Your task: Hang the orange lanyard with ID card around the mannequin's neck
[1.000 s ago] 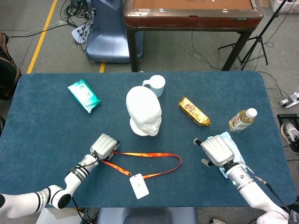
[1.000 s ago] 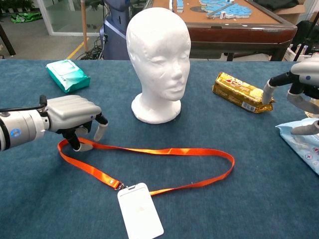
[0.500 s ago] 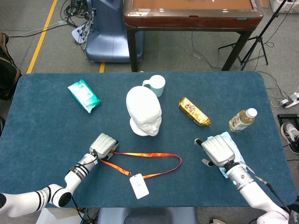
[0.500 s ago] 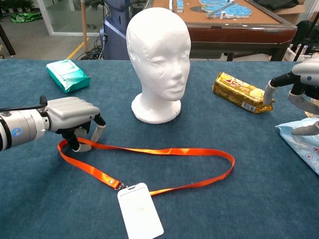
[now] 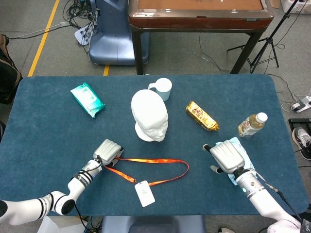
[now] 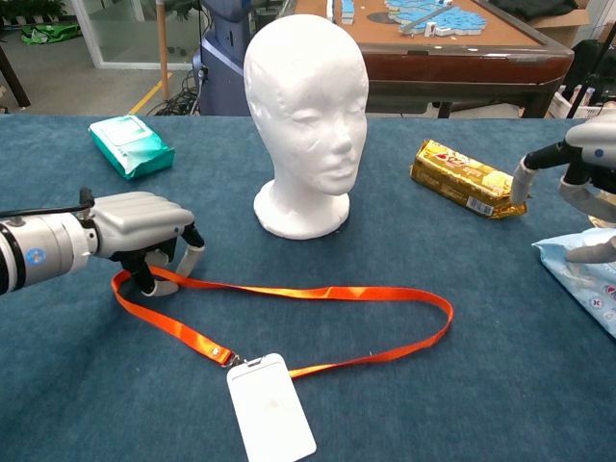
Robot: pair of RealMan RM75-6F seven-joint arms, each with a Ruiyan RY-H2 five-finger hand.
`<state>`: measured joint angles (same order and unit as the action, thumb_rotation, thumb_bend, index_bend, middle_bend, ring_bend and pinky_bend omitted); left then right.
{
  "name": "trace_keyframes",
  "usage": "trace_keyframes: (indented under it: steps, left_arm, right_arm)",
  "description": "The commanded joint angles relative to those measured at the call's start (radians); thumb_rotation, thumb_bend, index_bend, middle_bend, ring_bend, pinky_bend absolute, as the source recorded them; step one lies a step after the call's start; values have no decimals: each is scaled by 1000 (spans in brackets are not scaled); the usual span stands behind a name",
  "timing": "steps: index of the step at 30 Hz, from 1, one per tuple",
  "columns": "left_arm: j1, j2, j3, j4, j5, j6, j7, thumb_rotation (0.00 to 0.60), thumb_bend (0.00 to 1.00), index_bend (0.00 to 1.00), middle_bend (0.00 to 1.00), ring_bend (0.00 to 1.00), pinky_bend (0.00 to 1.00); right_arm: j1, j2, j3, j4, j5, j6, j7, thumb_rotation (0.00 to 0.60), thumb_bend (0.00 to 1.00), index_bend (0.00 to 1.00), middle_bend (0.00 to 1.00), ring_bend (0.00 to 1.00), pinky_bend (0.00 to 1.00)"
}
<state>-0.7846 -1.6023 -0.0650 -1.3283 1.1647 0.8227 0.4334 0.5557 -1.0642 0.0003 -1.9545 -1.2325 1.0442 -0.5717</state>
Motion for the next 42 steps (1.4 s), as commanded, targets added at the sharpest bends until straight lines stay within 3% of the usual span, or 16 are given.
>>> trace_keyframes:
  steps: [1,20,28,36,42]
  left_arm:
    - [-2,-1,0,2,-2,-3,-1,600,267,588,1000,1000,980]
    - [-5,3,-3,-17,-11,2,-8,600,293,635,1000,1000,980]
    - [-1,26,2,-61,6,19,-9,600,317,637,1000,1000,980]
    - [1,33,1,-76,4,25,-11,600,344,641,1000,1000,980]
    - [3,42,-4,-96,-10,28,-17,600,351,642,1000,1000,980]
  right_arm:
    - [0,0,1,1,0,-1,1,600,200,331,783,857,963]
    - [3,-9,3,15,5,-11,-3,600,200,331,783,854,963]
    - [16,-41,4,23,15,-27,-27,600,202,330,642,724,942]
    - [41,-90,8,33,43,-44,-80,600,252,351,629,702,931]
    - [70,-162,14,54,91,-53,-149,600,251,398,619,615,806]
